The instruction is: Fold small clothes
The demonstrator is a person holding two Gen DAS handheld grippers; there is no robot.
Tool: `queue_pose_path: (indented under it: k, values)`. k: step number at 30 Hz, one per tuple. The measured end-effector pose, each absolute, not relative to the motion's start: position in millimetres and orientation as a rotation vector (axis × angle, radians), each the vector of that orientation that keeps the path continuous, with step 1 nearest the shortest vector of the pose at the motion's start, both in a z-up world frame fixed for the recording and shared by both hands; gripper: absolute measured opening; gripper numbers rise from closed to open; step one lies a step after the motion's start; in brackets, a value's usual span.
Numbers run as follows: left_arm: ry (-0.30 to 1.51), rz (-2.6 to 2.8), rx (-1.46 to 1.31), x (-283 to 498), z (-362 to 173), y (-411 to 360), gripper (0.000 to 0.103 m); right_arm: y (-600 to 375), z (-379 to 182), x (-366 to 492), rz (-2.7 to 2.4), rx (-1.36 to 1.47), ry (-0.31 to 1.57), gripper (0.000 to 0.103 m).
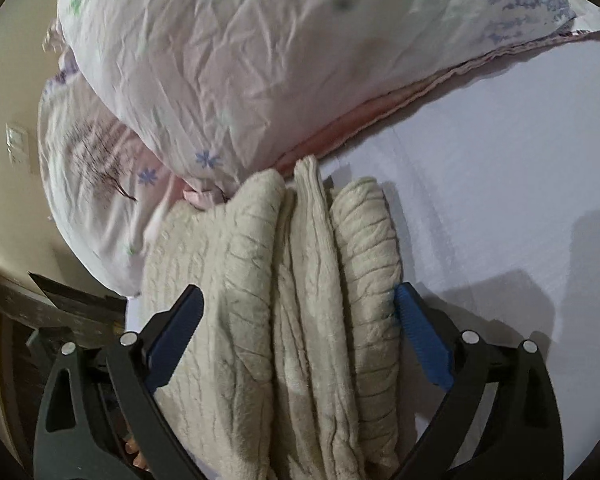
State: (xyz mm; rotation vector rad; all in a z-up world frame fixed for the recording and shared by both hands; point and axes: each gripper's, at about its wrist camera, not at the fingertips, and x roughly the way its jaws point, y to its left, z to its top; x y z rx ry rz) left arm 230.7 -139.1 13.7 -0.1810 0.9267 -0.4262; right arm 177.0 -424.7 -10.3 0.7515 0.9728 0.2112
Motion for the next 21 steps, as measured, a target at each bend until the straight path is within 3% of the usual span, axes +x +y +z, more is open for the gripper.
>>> queue_pose_path:
  k: [6,7,10,14,16,21]
  values:
    - [0.919,-0.388,-0.154,232,4,-143,0.102,-393,-3,180,0.158,0.553,0.977,0.096]
    - [0.927,-0.389,-0.164,231,1,-141,0.102,-388,-3,180,0.161,0.527,0.975,0.079]
    - [0.982,-0.408,-0.234,237,-7,-137,0.101,-384,-8,181,0.234,0.581,0.976,0.049]
    - [1.027,-0.529,-0.318,241,-10,-140,0.059,-396,-14,181,0.291,0.699,0.944,0.041]
    - [0.998,-0.553,-0.29,235,-4,-136,0.047,-395,-8,177,0.348,0.738,0.901,0.039]
    - [0.88,-0.527,-0.326,206,24,-74,0.043,-346,10,178,0.568,0.78,0.864,0.038]
